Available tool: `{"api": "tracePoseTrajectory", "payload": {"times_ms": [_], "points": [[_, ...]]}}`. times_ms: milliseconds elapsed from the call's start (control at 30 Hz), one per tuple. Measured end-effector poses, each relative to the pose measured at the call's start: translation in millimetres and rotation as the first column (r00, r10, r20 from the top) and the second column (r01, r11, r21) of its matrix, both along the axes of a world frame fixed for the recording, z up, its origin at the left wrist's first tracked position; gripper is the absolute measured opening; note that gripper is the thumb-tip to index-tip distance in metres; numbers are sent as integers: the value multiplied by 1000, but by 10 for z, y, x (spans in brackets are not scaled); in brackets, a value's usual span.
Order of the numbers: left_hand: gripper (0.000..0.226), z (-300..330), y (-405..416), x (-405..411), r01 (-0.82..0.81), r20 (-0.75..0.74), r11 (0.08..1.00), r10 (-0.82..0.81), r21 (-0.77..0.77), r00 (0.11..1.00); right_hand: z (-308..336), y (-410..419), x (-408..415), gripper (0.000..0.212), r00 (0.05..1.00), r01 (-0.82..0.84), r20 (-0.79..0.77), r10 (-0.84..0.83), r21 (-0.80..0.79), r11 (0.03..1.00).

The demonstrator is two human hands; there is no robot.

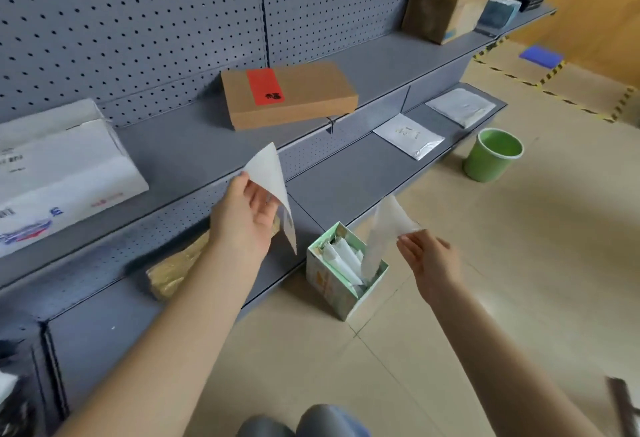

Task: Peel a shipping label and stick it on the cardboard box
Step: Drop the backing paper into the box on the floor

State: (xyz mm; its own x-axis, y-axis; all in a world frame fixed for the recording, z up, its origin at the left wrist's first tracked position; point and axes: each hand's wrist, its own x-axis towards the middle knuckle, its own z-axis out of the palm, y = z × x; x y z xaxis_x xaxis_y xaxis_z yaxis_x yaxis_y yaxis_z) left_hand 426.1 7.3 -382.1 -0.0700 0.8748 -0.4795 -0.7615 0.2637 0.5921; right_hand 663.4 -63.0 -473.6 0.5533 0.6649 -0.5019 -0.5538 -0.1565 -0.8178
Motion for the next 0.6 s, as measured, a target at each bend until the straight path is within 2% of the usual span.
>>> {"api": "tracePoseTrajectory", "payload": {"times_ms": [167,267,333,400,467,600], "points": [[13,-749,231,165,60,23,998,-60,11,998,-1024,307,204,10,986,10,165,5,-88,996],[15,-1149,363,233,79,13,997,-80,21,997,-1552,507,270,11,916,-29,386,104,-196,980],[13,-1374,436,257,79,19,996,-80,29,997,-1822,625,294,13,799,-48,560,221,-307,951],[13,-1607,511,269,83,20,996,-84,40,996,-2090,777,311,17,659,-64,670,343,-405,912],[13,-1860,579,265,77,14,996,-78,52,997,-2370,952,292,20,546,-87,723,424,-454,887],[13,-2371,640,189,87,-6,993,-87,78,996,-2910,1200,205,9,336,-144,742,581,-569,810]]}}
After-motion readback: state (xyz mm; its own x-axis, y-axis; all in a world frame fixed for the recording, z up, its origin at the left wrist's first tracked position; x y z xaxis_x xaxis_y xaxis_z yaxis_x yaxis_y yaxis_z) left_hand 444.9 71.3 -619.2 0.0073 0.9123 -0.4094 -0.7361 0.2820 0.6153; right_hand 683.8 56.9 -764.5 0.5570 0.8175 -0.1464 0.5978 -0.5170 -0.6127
